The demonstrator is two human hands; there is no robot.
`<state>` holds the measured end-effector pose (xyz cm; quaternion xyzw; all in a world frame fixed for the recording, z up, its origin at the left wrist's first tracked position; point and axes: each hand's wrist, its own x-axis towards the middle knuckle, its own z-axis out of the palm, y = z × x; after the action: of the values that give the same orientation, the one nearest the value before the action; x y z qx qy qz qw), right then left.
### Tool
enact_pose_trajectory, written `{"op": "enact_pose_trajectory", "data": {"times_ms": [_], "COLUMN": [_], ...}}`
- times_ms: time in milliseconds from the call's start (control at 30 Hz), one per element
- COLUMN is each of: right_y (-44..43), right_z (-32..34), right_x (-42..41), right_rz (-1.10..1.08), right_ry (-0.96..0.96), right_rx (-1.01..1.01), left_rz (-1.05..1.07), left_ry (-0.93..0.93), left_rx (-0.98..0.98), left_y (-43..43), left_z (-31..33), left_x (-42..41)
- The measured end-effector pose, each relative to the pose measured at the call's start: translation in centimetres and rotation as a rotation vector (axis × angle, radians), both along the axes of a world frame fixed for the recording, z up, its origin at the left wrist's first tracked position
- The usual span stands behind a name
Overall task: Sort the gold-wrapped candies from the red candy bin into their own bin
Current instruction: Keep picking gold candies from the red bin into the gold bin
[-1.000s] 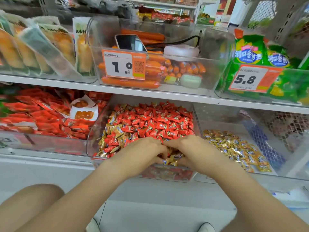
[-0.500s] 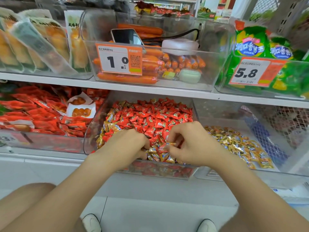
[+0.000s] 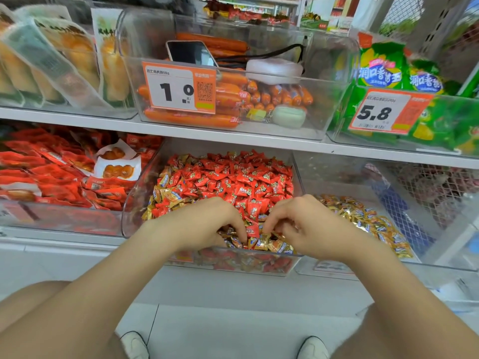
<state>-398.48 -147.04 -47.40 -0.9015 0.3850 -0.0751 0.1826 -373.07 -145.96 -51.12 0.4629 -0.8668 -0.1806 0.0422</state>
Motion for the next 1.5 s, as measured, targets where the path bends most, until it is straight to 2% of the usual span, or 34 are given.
{"op": "enact_pose_trajectory", "data": {"times_ms": [133,300,533,700,800,1000,1167,1300,1500], "right_y": [0.0,-1.2,-1.0,-0.7,-0.8,-0.2,-0.3,-0.3,-0.2], "right_z": [-0.6,-1.5,-1.9,-2.8,-3.1,-2.7,-2.3,-1.8,-1.7], "right_x": [-0.1,0.7,2.4,3.0,3.1,2.9,2.9,2.4,2.8], "right_rz": [0.089,0.171,0.215,0.175,0.141,0.066,-0.002,-0.039,-0.181], "right_ry": [0.168,0.324,0.307,0.309,0.264,0.091,-0.062,-0.098,-0.186], "right_rx": [0.021,-0.039,-0.091,-0.169,-0.229,-0.209,-0.151,-0.111,-0.146], "left_rz": [-0.056,0.040,0.167,0.204,0.193,0.199,0.222,0.211,0.098], "left_ry": [-0.073,-0.005,0.195,0.169,0.126,0.085,0.012,-0.015,-0.127], "left_rx": [0.017,-0.002,-0.052,-0.116,-0.096,-0.016,-0.051,-0.048,-0.100], "left_y": [-0.8,-0.2,1.6,2.0,2.1,1.9,1.0,0.7,0.7], "left_z": [-0.7,-0.6,0.0,-0.4,-0.7,-0.8,-0.4,-0.6,-0.6], "left_x": [-0.6,-0.6,1.6,2.6,2.7,3.0,2.2,1.6,1.5]}}
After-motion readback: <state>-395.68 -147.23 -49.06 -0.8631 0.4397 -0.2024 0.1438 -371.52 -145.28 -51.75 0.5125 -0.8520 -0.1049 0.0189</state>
